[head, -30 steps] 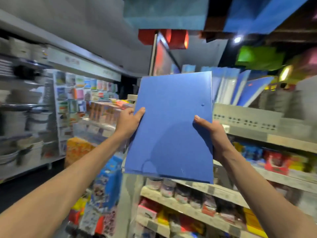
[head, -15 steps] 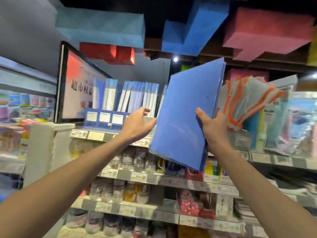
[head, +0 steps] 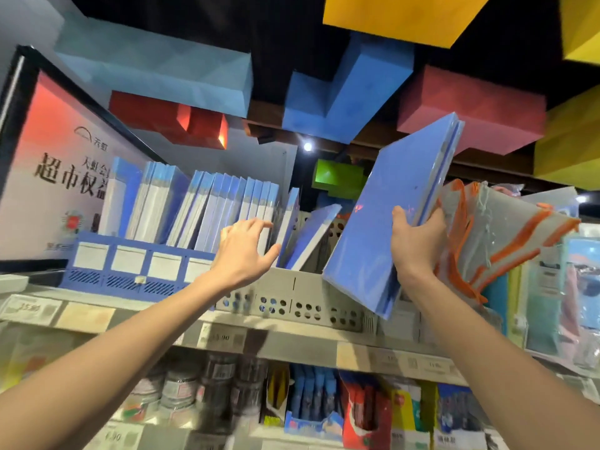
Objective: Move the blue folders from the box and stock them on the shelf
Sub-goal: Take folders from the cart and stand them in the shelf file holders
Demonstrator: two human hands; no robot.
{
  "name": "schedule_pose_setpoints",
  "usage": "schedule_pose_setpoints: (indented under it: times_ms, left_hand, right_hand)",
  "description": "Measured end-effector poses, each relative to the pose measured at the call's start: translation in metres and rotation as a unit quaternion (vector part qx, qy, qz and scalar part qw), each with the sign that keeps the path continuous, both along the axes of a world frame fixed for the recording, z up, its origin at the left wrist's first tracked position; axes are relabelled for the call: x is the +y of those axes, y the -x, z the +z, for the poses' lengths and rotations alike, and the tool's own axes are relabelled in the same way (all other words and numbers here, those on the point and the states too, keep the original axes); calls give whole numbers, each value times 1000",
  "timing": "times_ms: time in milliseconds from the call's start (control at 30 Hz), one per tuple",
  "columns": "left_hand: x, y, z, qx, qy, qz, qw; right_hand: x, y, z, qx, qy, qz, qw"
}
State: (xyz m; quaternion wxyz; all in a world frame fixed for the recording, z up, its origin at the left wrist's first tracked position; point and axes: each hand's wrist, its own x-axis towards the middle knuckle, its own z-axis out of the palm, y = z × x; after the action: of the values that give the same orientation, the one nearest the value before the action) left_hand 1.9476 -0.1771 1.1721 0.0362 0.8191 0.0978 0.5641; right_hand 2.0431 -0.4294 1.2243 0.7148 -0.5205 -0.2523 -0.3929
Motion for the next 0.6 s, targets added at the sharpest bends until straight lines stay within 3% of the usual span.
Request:
schedule_pose_setpoints:
  times_ms: [300,433,600]
  left_hand:
    - [76,-65,35,-2,-56,8,998]
    - [94,-87,37,-9,-99,7,995]
    - [109,-114,31,-12,-124,0,992]
  right_hand:
    - [95,-52,45,7,-22,20,1000]
    - [134,-68,54,-4,-4,76,997]
    - [181,-80,54,-14,44,55,997]
